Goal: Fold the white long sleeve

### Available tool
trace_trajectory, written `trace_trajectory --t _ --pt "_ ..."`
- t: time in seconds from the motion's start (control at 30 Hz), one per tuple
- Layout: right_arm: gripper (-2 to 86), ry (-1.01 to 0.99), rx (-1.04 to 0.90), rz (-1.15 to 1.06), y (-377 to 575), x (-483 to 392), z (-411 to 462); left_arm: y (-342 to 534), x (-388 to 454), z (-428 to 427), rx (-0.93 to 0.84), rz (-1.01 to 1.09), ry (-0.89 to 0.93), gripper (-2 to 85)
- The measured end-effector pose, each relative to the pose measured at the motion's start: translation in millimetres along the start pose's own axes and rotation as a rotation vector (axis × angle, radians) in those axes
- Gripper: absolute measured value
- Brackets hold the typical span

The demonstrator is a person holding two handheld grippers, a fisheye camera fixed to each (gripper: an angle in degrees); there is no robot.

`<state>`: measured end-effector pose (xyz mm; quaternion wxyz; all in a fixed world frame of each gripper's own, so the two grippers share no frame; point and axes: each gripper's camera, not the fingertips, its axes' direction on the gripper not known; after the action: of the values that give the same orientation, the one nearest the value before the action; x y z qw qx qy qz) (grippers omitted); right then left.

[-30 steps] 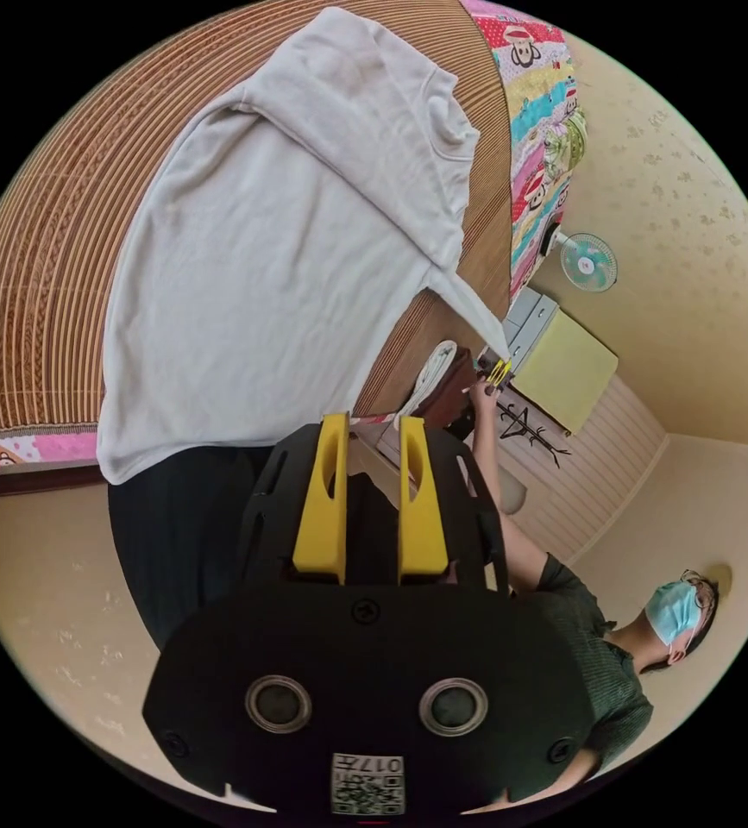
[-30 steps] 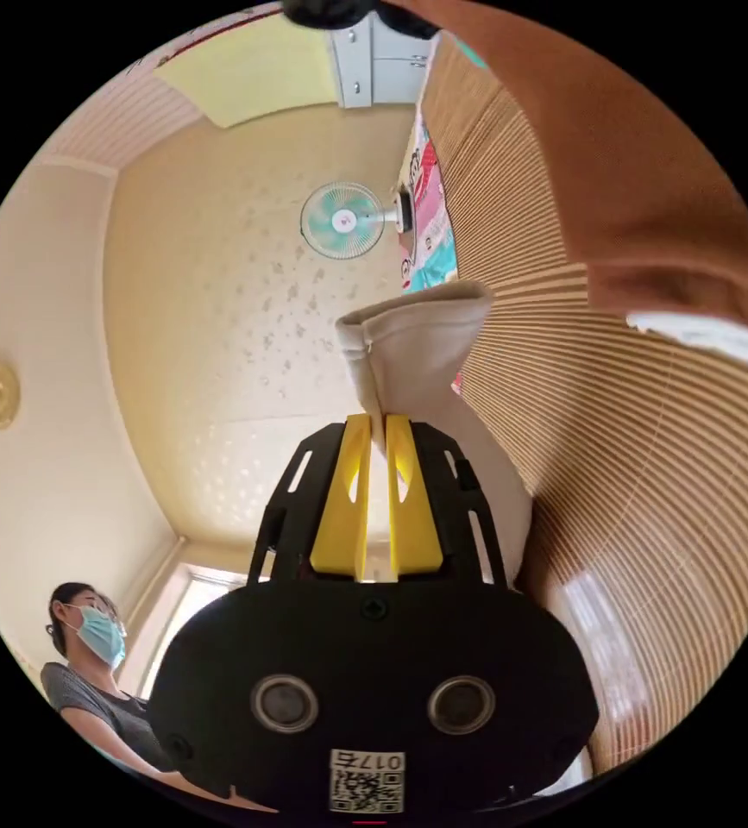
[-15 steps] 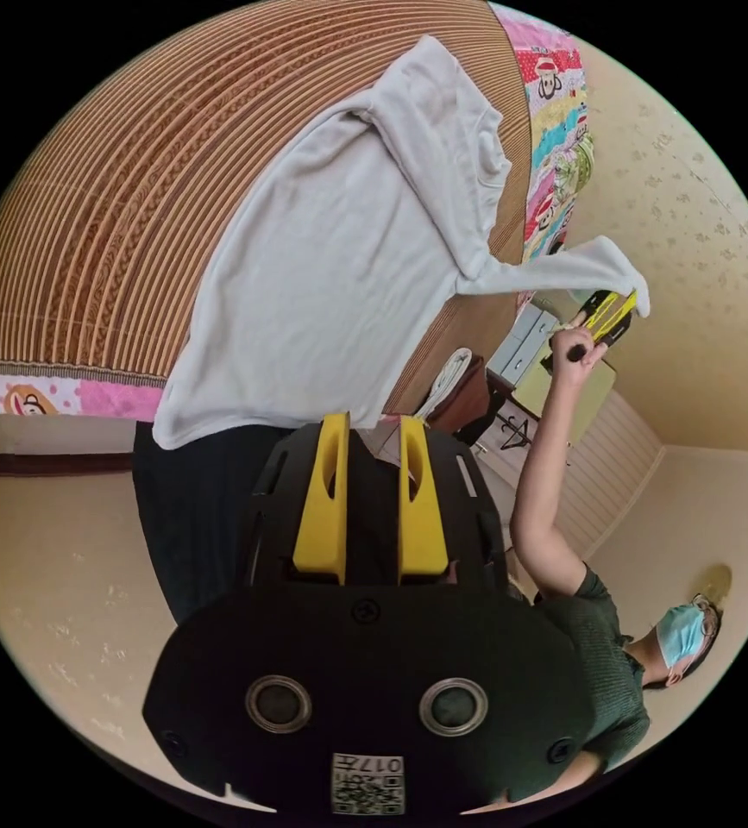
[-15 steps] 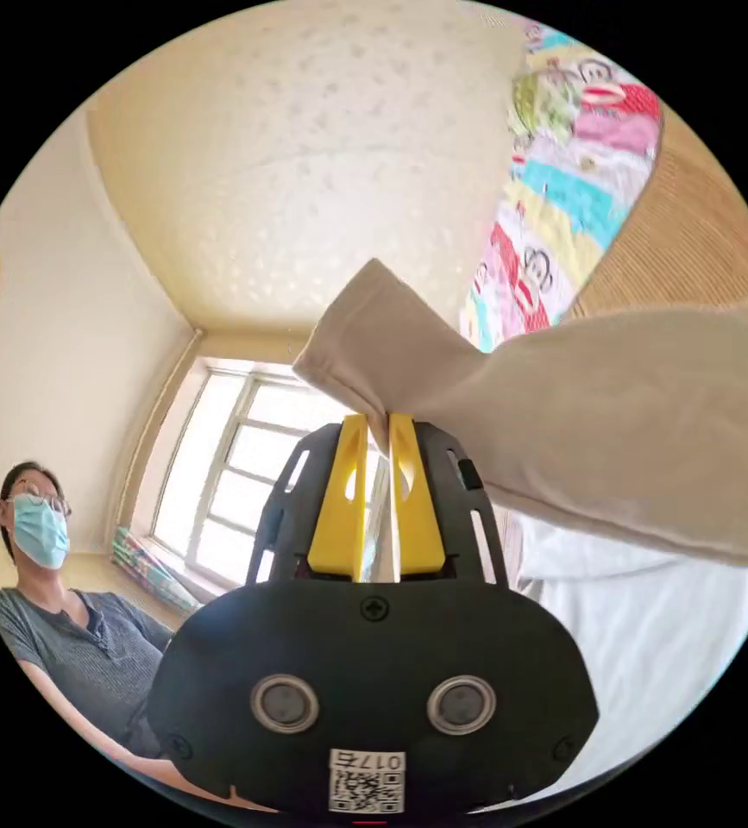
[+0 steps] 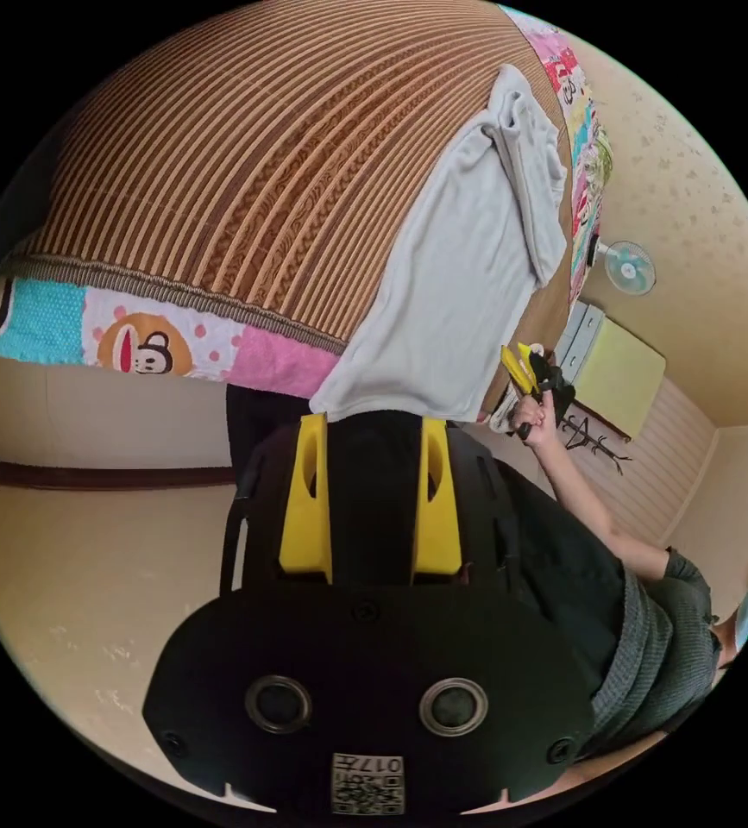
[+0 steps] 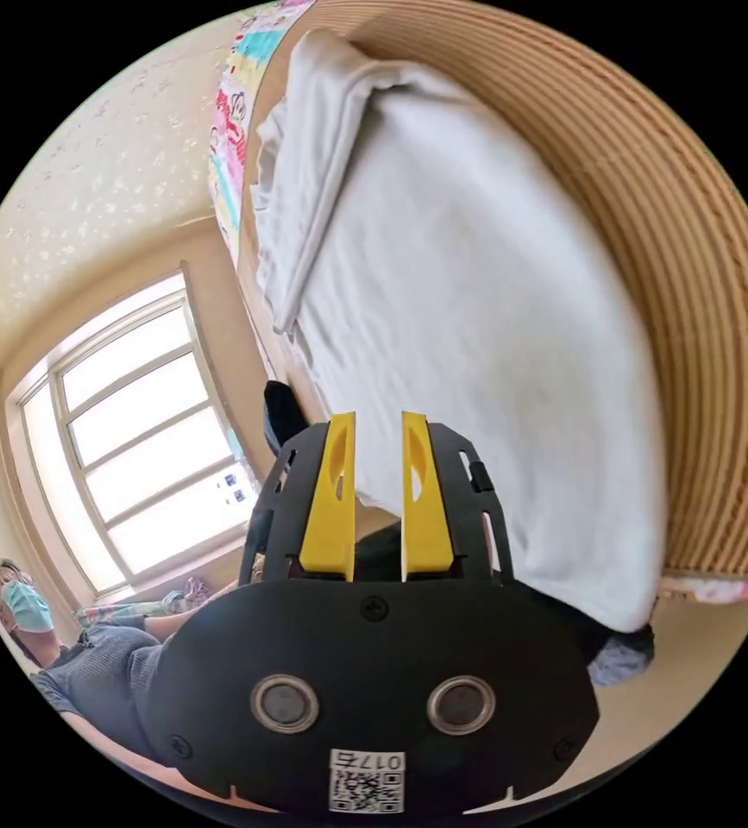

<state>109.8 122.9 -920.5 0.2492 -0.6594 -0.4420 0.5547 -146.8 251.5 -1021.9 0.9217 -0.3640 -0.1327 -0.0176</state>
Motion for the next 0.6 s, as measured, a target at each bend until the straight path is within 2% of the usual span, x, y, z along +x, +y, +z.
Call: trace_trajectory --t 0.1,0.17,0.23,0.33,0.5,0.6 --pt "8.2 0.095 0.068 0.085 40.1 34.1 -59.7 -16.4 -9.5 20.1 -0.139 0.026 -0.082 17.4" --pt "8.3 0.149 0.102 0.138 64.3 48.5 -91.8 -26.3 -17.3 27.9 -0.201 0.019 -0.058 17.6" --pt "8.6 0.22 0.099 0.174 76.2 53.4 -103.3 -37.9 -22.7 28.4 -0.239 0.001 -0.042 14.8" --pt "9.8 0.459 -0.014 0.276 80.9 59.4 -97.6 -47.3 -22.2 24.7 -0.316 -0.024 -0.1 7.6" --pt "12.6 0.501 -0.11 0.181 61.2 48.9 -78.3 -42.1 -2.3 9.9 -0.491 0.108 -0.116 4.7" --pt "13.2 0.531 -0.115 0.105 37.5 32.8 -71.6 -29.3 7.8 -14.6 -0.531 0.191 -0.01 4.4"
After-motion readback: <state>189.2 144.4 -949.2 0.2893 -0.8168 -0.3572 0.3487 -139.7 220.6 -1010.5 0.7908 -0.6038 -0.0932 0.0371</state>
